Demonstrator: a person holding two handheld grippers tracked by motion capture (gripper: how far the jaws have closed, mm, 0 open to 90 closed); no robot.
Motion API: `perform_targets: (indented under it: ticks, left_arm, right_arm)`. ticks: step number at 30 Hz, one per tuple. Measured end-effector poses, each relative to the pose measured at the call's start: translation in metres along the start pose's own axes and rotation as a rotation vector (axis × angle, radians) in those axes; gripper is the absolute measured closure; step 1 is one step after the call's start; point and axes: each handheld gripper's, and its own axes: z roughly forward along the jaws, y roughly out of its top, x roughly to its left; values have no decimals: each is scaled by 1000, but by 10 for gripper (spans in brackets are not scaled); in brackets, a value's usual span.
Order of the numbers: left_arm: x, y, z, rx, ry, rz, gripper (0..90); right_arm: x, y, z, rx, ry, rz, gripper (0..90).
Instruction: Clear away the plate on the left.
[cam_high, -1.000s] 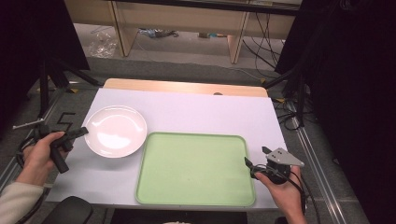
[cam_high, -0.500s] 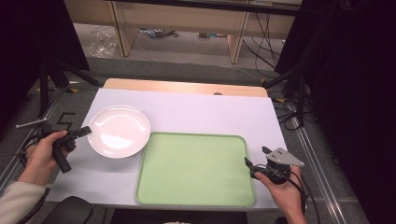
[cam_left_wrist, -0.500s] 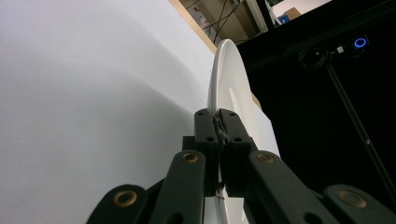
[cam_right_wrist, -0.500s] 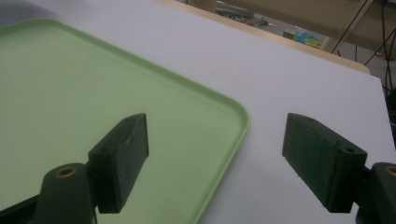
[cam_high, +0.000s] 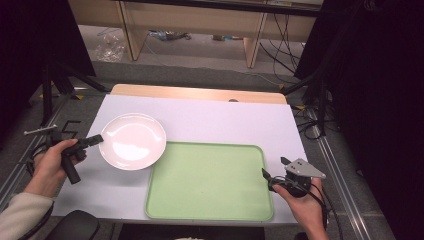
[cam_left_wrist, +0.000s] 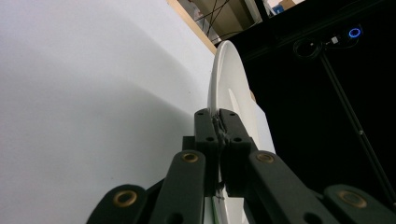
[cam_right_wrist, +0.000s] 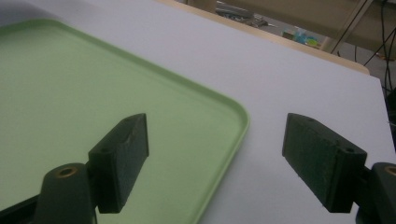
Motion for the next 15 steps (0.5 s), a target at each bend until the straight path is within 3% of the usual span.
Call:
perform_targets:
  ticks: [15]
  left_arm:
    - [-7,-4,13,15,-29,-11,867]
  right_arm:
    - [0,0,0,1,1,0,236]
